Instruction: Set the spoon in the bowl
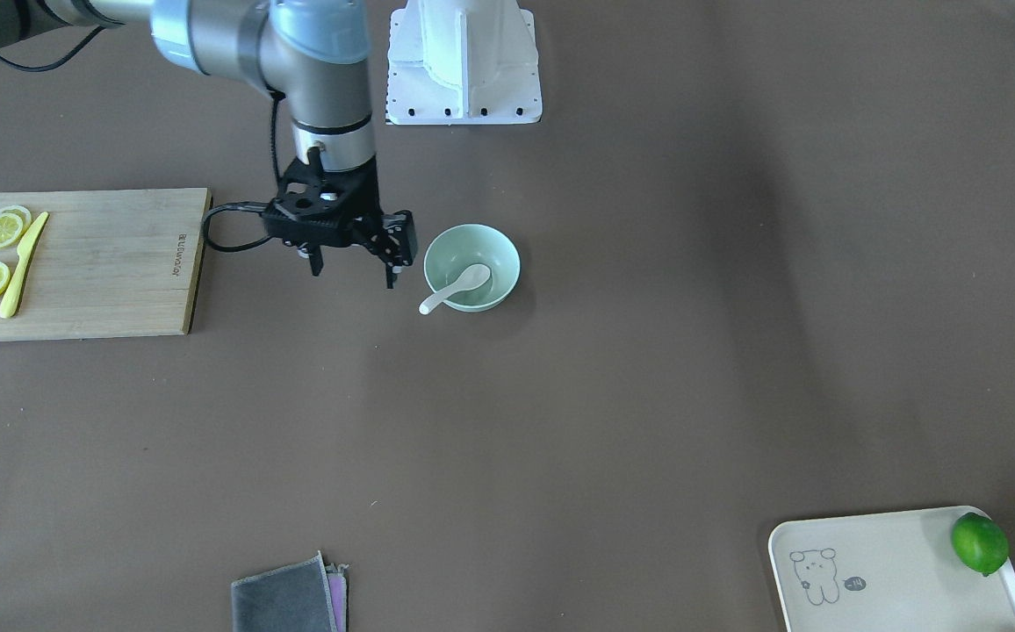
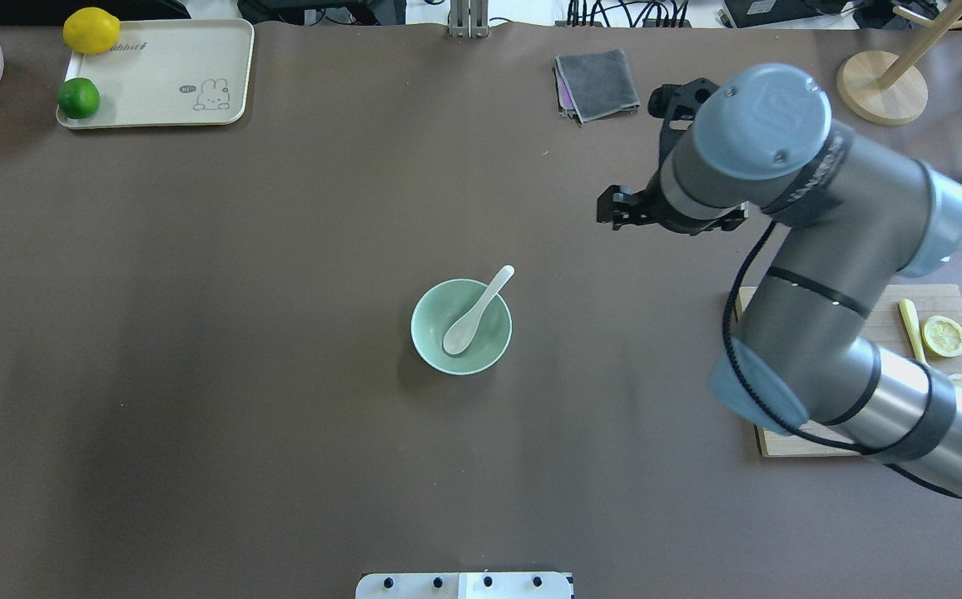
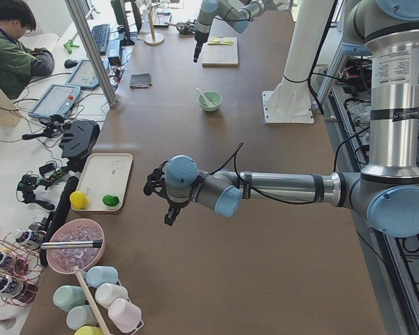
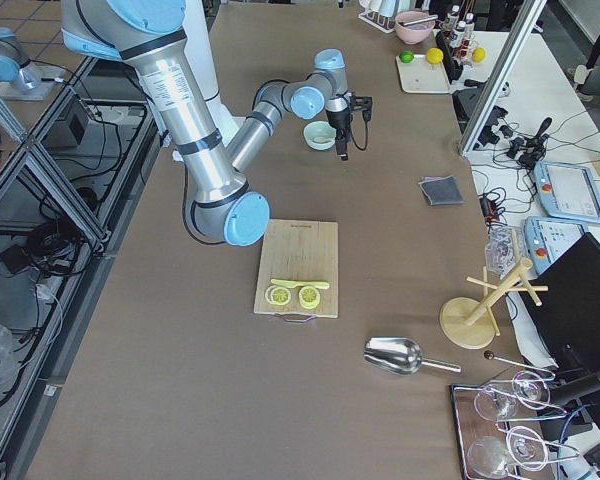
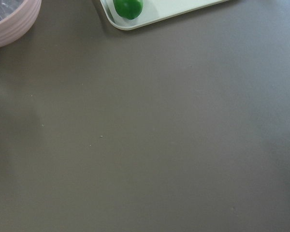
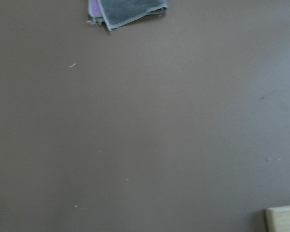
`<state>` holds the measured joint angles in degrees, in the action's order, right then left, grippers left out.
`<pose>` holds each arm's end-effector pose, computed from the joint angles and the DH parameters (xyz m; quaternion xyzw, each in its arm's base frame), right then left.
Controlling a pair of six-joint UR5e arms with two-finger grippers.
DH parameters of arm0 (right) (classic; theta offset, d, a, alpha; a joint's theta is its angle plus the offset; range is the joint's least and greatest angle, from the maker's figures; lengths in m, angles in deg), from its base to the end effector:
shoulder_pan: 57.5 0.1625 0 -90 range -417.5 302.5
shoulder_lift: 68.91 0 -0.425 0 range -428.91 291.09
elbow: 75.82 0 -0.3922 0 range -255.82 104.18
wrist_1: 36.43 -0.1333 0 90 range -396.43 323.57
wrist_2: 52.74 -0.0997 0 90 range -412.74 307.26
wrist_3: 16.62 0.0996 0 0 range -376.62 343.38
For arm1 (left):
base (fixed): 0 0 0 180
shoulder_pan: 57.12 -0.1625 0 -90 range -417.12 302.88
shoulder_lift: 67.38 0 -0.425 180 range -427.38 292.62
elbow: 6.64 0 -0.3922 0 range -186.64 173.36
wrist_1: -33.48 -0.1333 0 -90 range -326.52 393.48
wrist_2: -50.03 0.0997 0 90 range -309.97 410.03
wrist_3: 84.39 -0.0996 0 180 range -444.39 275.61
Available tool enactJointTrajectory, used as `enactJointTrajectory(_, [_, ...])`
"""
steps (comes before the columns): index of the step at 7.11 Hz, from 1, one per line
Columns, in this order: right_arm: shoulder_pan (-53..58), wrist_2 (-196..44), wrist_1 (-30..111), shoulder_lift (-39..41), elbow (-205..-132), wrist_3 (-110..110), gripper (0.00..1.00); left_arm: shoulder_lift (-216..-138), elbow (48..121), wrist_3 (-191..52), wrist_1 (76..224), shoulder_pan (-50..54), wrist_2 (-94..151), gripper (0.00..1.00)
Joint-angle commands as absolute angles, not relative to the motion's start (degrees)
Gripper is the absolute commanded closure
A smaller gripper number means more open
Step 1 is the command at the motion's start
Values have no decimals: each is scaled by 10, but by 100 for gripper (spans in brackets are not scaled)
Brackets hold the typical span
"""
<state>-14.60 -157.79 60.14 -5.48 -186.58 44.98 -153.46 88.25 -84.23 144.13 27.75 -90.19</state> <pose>-0.3622 -0.4832 0.2620 0.1015 -0.3521 0.0720 0.9277 -0.0137 -0.4824 0.6024 0.1504 0.4242 0.1181 0.8851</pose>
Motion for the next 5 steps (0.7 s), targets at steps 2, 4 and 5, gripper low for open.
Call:
enactJointTrajectory(2, [13,-1713,596,105,-1923,174,0,-1559,966,-1013,1183,336,-847,1])
enactJointTrajectory(4, [119,-1771,597,211,-1922,-11,0,-1573,966,-1047,1134,363,-839,1])
enactJointTrajectory(5, [165,-1812,597,254,-1908,-45,0,-1536,965,-1046,1158,365,-844,1])
